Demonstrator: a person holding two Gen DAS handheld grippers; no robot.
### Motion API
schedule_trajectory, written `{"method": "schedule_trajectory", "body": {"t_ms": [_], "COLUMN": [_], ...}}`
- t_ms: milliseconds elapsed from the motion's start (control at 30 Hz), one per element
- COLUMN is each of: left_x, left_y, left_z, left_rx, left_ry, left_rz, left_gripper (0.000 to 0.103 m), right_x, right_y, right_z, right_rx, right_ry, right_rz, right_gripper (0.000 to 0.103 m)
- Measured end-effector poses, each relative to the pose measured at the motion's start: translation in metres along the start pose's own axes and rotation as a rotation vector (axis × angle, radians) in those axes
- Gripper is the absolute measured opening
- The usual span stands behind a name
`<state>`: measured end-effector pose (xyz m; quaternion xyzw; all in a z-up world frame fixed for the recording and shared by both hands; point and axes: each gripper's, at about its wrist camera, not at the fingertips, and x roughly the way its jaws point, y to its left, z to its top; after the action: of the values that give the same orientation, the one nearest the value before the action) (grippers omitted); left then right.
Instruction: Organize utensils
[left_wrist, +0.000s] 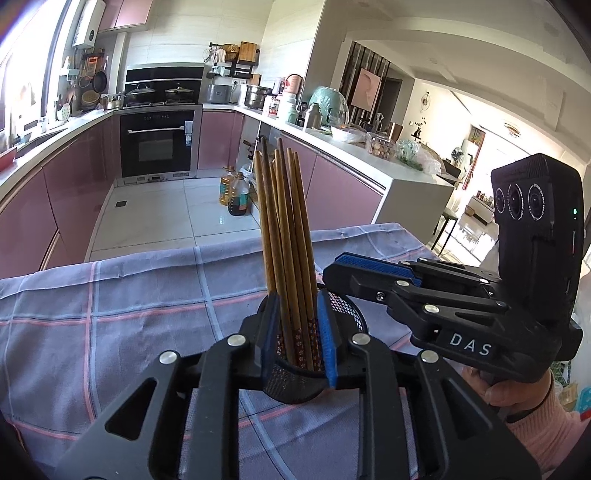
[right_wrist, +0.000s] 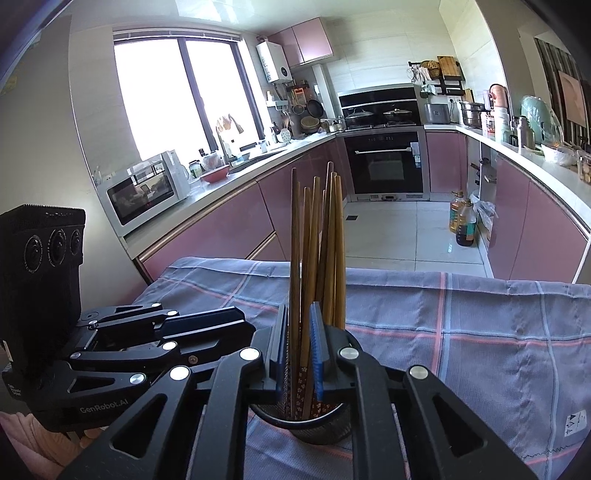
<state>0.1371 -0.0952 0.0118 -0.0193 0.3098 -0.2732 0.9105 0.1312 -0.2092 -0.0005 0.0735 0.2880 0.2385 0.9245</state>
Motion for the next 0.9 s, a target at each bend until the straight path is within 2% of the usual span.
{"method": "schedule_trajectory", "body": {"t_ms": [67, 133, 200, 233, 300, 433, 467, 500, 633, 900], "left_x": [-0.006, -0.012, -0.020, -0.023, -0.032, -0.048, -0.052, -0.056, -0.071, -0.099], "left_y": [0.001, 0.003, 0.005, 0.006, 0.009, 0.019, 0.020, 0.023, 0.029, 0.030], "left_z": [-0.003, -0.006, -0.011, -0.012, -0.017, -0.029, -0.032, -0.035, -0.048, -0.073], "left_rx": [-0.001, -0.005, -0.001, 0.000, -0.003, -0.021, -0.025, -0.032, -0.050, -0.059], "left_ry": [-0.014, -0.026, -0.045, -0.054, -0.076, -0.108, -0.114, -0.125, -0.155, -0.222], "left_rz": [0.012, 0.030, 0.061, 0.077, 0.111, 0.174, 0.189, 0.206, 0.258, 0.313], "left_gripper": [0.030, 0.037, 0.047, 0.050, 0.063, 0.081, 0.091, 0.096, 0.097, 0.097], "right_x": [-0.004, -0.009, -0.014, -0.017, -0.021, -0.030, -0.032, -0.034, -0.040, -0.048], "right_y": [0.000, 0.000, 0.000, -0.001, 0.001, 0.007, 0.008, 0.008, 0.012, 0.035], "right_z": [-0.002, -0.005, -0.008, -0.009, -0.013, -0.022, -0.023, -0.026, -0.036, -0.060], "right_rx": [0.003, 0.010, 0.020, 0.026, 0.024, 0.004, 0.001, -0.002, -0.015, -0.083], "right_ry": [-0.008, -0.021, -0.033, -0.040, -0.054, -0.089, -0.095, -0.099, -0.126, -0.201], "right_rz": [-0.004, -0.010, -0.014, -0.018, -0.033, -0.078, -0.089, -0.099, -0.139, -0.227], "right_gripper": [0.027, 0.038, 0.044, 0.051, 0.061, 0.080, 0.082, 0.085, 0.096, 0.096]}}
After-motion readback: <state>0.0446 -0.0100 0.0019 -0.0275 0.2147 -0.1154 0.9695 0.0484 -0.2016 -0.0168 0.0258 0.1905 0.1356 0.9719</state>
